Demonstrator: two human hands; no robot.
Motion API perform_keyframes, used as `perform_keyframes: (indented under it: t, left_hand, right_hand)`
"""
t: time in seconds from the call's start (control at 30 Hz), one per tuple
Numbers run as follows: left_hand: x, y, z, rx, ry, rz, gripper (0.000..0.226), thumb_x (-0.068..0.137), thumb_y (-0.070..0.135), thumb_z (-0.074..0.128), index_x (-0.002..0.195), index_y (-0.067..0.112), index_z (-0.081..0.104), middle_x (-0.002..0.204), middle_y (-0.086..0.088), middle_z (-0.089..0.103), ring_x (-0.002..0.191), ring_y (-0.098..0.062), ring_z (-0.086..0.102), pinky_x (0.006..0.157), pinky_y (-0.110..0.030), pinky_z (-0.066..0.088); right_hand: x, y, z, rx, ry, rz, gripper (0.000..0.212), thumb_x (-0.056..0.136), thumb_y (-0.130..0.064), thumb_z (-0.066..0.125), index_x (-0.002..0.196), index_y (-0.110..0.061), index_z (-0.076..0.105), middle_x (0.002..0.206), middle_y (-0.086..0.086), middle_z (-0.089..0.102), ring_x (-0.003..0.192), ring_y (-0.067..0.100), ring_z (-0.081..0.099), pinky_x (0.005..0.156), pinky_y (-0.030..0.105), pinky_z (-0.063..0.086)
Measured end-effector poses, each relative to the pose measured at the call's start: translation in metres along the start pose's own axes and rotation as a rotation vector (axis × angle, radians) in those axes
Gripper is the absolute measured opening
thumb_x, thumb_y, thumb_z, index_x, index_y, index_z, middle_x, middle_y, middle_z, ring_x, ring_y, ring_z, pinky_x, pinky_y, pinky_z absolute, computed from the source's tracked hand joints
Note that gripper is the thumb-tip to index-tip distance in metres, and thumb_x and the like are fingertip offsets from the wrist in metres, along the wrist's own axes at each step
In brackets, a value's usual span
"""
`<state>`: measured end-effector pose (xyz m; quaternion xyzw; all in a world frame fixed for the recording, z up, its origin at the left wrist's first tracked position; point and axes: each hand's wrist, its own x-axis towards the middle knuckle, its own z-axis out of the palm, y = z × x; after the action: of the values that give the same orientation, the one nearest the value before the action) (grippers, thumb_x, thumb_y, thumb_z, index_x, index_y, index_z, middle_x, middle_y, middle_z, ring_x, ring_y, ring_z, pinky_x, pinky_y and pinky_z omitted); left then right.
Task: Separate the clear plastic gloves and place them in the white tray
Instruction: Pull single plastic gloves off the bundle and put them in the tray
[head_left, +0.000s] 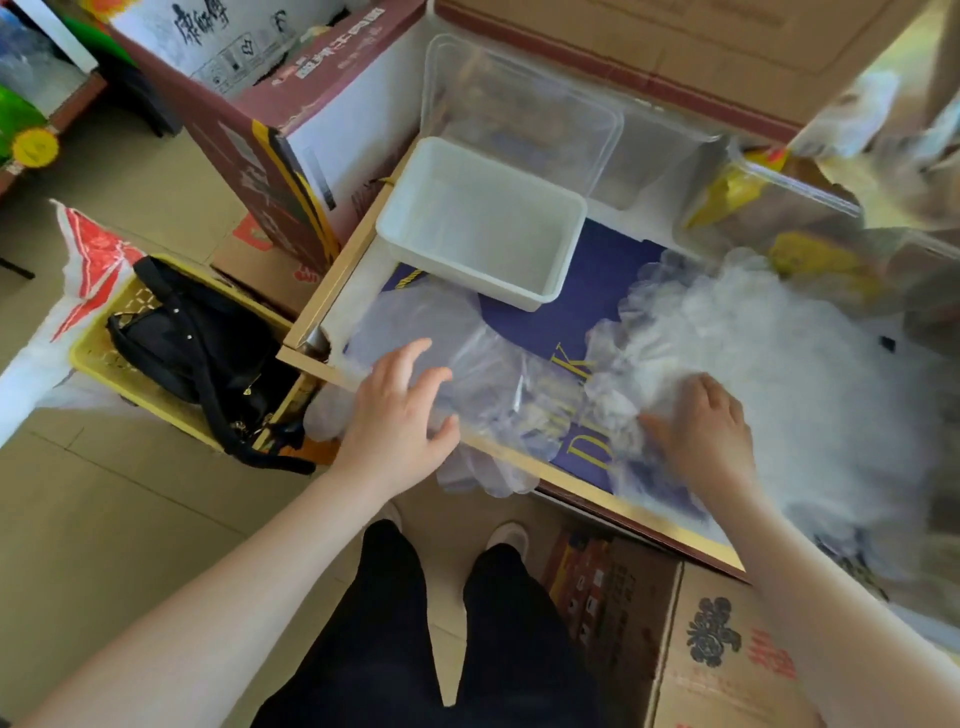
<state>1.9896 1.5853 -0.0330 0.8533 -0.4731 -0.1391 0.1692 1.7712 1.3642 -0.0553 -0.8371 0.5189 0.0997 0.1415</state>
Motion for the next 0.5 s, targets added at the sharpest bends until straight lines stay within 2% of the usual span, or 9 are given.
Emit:
perform_keyframes:
  t: [0.07, 0.17, 0.23, 0.3, 0.33, 0.37, 0.43, 0.47, 0.5]
  left_hand:
    - [0.011, 0.02, 0.01, -0.053, -0.034, 0.109, 0.039, 0.08, 0.033, 0.046, 0.103, 0.007, 0.065, 0.128, -0.016, 0.052, 0.112, -0.035, 0.052, 0.089, -0.046, 0.046]
    - [0.025, 0.052, 0.024, -0.153, -0.067, 0.228, 0.041, 0.08, 0.033, 0.041, 0.099, 0.007, 0.066, 0.122, -0.013, 0.057, 0.105, -0.032, 0.057, 0.088, -0.04, 0.047]
    - [0.037, 0.076, 0.03, -0.292, -0.118, 0.199, 0.043, 0.083, 0.035, 0.042, 0.107, 0.007, 0.063, 0.124, -0.009, 0.055, 0.112, -0.025, 0.054, 0.094, -0.028, 0.04]
    - [0.051, 0.102, 0.032, -0.519, -0.227, 0.059, 0.04, 0.089, 0.033, 0.053, 0.12, 0.008, 0.055, 0.127, -0.004, 0.05, 0.12, -0.018, 0.048, 0.097, -0.019, 0.033]
    - [0.058, 0.116, 0.03, -0.674, -0.302, -0.021, 0.048, 0.087, 0.035, 0.059, 0.127, 0.01, 0.049, 0.128, -0.001, 0.049, 0.123, -0.016, 0.047, 0.099, -0.019, 0.034]
    - [0.065, 0.129, 0.027, -0.822, -0.374, -0.086, 0.067, 0.079, 0.045, 0.066, 0.133, 0.013, 0.042, 0.13, 0.001, 0.047, 0.125, -0.013, 0.046, 0.1, -0.02, 0.036]
    - [0.075, 0.152, 0.021, -1.071, -0.451, -0.128, 0.111, 0.05, 0.069, 0.075, 0.139, 0.018, 0.033, 0.13, 0.006, 0.048, 0.119, -0.003, 0.048, 0.092, -0.016, 0.042]
    - [0.078, 0.162, 0.019, -1.166, -0.464, -0.124, 0.116, 0.043, 0.07, 0.077, 0.137, 0.017, 0.035, 0.124, 0.008, 0.053, 0.11, 0.002, 0.053, 0.084, -0.013, 0.045]
    - [0.08, 0.17, 0.018, -1.217, -0.462, -0.113, 0.101, 0.048, 0.062, 0.078, 0.129, 0.015, 0.043, 0.113, 0.01, 0.06, 0.099, 0.004, 0.058, 0.075, -0.011, 0.047]
  right_hand:
    - [-0.001, 0.011, 0.005, 0.018, 0.098, -0.096, 0.039, 0.088, -0.031, 0.057, 0.116, -0.005, 0.057, 0.125, 0.019, 0.052, 0.11, 0.042, 0.047, 0.085, 0.045, 0.04]
    - [0.002, 0.018, 0.007, 0.093, 0.206, -0.134, 0.027, 0.086, -0.019, 0.049, 0.092, 0.0, 0.067, 0.106, 0.021, 0.062, 0.092, 0.044, 0.054, 0.072, 0.042, 0.042]
    - [0.003, 0.02, 0.001, 0.182, 0.297, -0.128, 0.026, 0.091, -0.014, 0.047, 0.086, 0.004, 0.065, 0.102, 0.022, 0.063, 0.087, 0.043, 0.054, 0.071, 0.042, 0.043]
    - [-0.002, 0.022, -0.011, 0.357, 0.421, -0.143, 0.03, 0.091, -0.015, 0.042, 0.078, 0.005, 0.06, 0.096, 0.022, 0.062, 0.078, 0.038, 0.053, 0.066, 0.04, 0.043]
    - [-0.007, 0.023, -0.019, 0.417, 0.471, -0.177, 0.03, 0.092, -0.015, 0.041, 0.076, 0.004, 0.058, 0.094, 0.02, 0.061, 0.075, 0.035, 0.051, 0.063, 0.038, 0.041]
    - [-0.013, 0.024, -0.027, 0.426, 0.513, -0.224, 0.028, 0.092, -0.015, 0.042, 0.076, 0.002, 0.058, 0.092, 0.019, 0.06, 0.072, 0.032, 0.049, 0.061, 0.035, 0.039]
    - [-0.023, 0.026, -0.037, 0.327, 0.614, -0.343, 0.015, 0.087, -0.009, 0.047, 0.08, -0.002, 0.058, 0.085, 0.016, 0.057, 0.068, 0.031, 0.049, 0.058, 0.033, 0.04]
    - [-0.027, 0.027, -0.039, 0.247, 0.655, -0.385, 0.011, 0.082, -0.006, 0.049, 0.084, -0.006, 0.059, 0.083, 0.015, 0.057, 0.065, 0.031, 0.05, 0.056, 0.032, 0.04]
    - [-0.031, 0.027, -0.04, 0.157, 0.693, -0.416, 0.019, 0.078, -0.005, 0.049, 0.091, -0.01, 0.061, 0.082, 0.014, 0.057, 0.064, 0.03, 0.05, 0.055, 0.031, 0.039]
